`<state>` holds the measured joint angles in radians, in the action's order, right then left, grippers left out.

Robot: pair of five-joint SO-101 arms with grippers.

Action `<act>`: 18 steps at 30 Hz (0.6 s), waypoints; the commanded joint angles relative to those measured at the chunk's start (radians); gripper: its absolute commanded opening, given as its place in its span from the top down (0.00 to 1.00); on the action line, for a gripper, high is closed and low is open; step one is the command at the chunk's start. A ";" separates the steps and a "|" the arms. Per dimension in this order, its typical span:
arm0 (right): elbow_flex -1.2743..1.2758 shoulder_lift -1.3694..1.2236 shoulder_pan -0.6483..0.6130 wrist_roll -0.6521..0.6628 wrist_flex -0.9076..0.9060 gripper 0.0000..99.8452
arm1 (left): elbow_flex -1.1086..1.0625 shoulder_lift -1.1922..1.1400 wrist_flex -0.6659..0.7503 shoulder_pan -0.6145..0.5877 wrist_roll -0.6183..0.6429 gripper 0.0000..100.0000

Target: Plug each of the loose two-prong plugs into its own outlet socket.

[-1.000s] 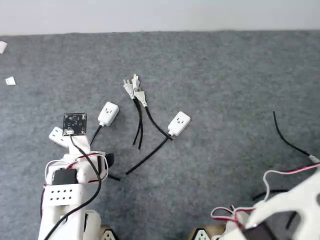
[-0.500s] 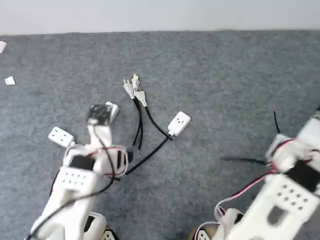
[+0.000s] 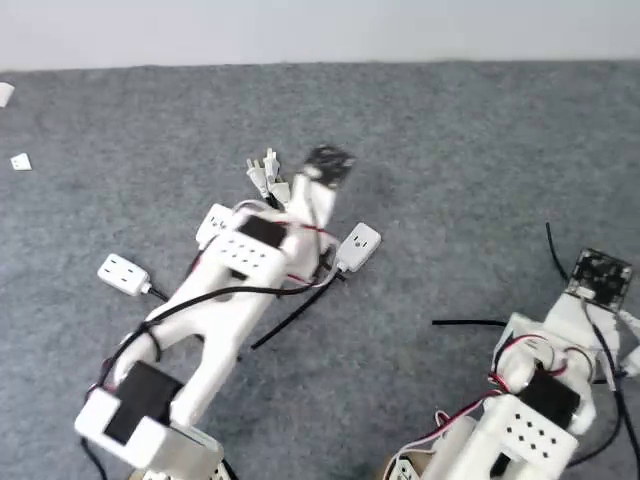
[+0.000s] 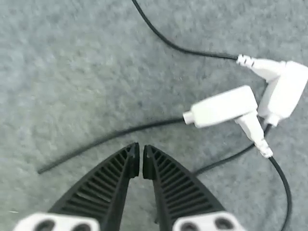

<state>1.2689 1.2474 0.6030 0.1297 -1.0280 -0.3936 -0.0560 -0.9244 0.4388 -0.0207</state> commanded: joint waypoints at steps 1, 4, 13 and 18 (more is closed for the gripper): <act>0.000 0.025 0.030 0.026 0.022 0.99 | 0.094 -0.057 -0.005 0.107 -0.008 0.98; 0.002 0.024 0.027 0.026 0.025 0.99 | 0.105 -0.138 0.002 0.163 0.006 0.98; 0.002 0.024 0.024 0.026 0.025 0.99 | 0.321 -0.356 -0.077 0.072 0.249 0.80; 0.002 0.024 0.022 0.026 0.024 0.99 | 0.410 -0.420 -0.178 0.031 0.265 0.74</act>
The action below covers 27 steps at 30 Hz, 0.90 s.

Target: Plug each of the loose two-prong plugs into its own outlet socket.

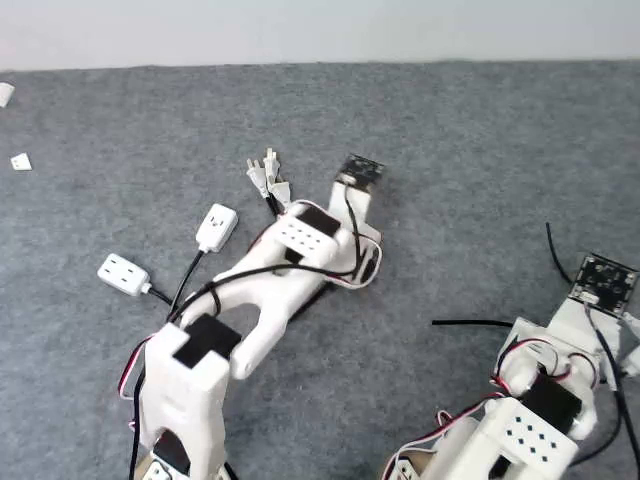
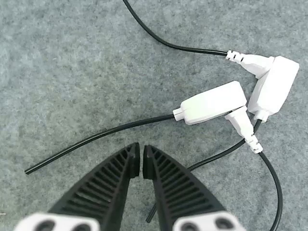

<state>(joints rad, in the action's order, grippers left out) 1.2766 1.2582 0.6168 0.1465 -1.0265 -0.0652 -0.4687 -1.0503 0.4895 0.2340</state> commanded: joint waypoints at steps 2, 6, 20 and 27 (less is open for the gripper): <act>-0.006 0.013 0.008 0.009 0.022 0.99 | 0.110 -0.032 -0.091 -0.021 -0.043 0.74; -0.006 0.013 0.007 0.008 0.022 0.99 | 0.140 -0.064 -0.157 -0.011 -0.120 0.74; -0.006 0.013 -0.012 0.006 0.021 0.99 | 0.143 -0.072 -0.157 0.021 -0.189 0.99; -0.005 0.013 -0.012 0.005 0.022 0.99 | 0.143 -0.049 -0.164 0.072 -0.187 0.99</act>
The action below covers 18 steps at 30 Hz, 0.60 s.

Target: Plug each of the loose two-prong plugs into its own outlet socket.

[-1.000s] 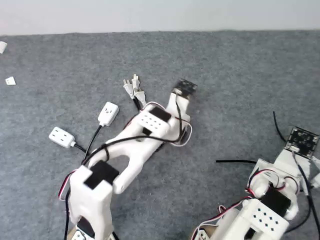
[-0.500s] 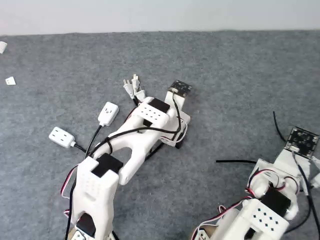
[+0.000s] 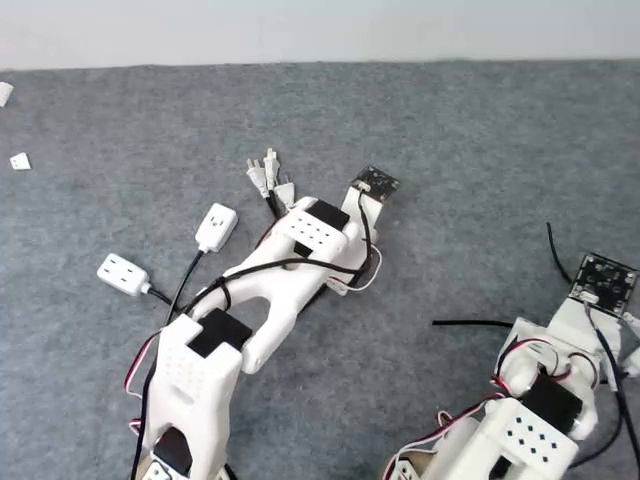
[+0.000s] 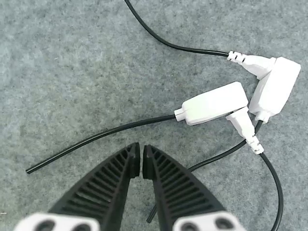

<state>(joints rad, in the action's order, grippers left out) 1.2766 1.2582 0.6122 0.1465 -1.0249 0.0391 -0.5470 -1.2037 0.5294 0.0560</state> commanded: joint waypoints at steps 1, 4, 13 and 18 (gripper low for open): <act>-0.005 0.013 -0.007 0.005 0.021 0.99 | 0.038 0.044 -0.011 0.040 -0.009 0.99; -0.005 0.013 -0.008 0.005 0.022 0.99 | 0.031 0.121 -0.012 0.044 0.015 0.99; -0.005 0.013 -0.008 0.005 0.022 0.99 | -0.262 0.431 0.224 0.046 0.396 0.99; -0.005 0.013 -0.008 0.008 0.022 0.99 | -0.621 0.629 0.577 0.078 0.417 0.99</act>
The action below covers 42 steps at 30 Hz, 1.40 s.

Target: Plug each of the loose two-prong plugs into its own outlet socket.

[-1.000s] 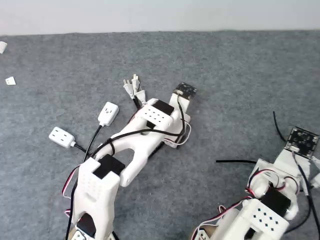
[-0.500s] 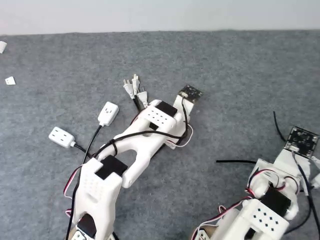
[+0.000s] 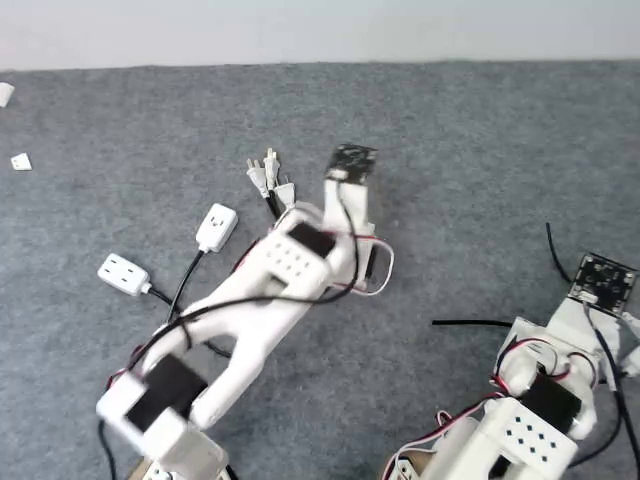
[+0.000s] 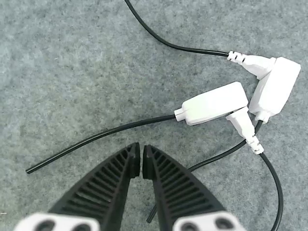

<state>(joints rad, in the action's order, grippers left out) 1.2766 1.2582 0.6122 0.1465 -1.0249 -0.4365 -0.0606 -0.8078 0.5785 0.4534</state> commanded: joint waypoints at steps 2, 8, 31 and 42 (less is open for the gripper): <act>-0.005 0.013 -0.008 0.008 0.022 0.99 | -0.202 0.212 0.184 0.041 0.021 0.99; -0.003 0.013 -0.010 0.009 0.022 0.99 | -0.321 0.255 0.184 -0.078 0.170 0.99; 0.011 0.021 -0.039 0.011 0.024 0.99 | -0.159 0.147 -0.107 -0.241 0.006 0.65; 0.011 0.021 -0.041 0.011 0.024 0.99 | -0.136 0.106 -0.058 -0.281 -0.647 0.80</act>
<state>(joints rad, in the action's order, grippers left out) 1.2965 1.2674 0.5800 0.1465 -1.0249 -0.6299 0.0806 -0.8876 0.3069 -0.0775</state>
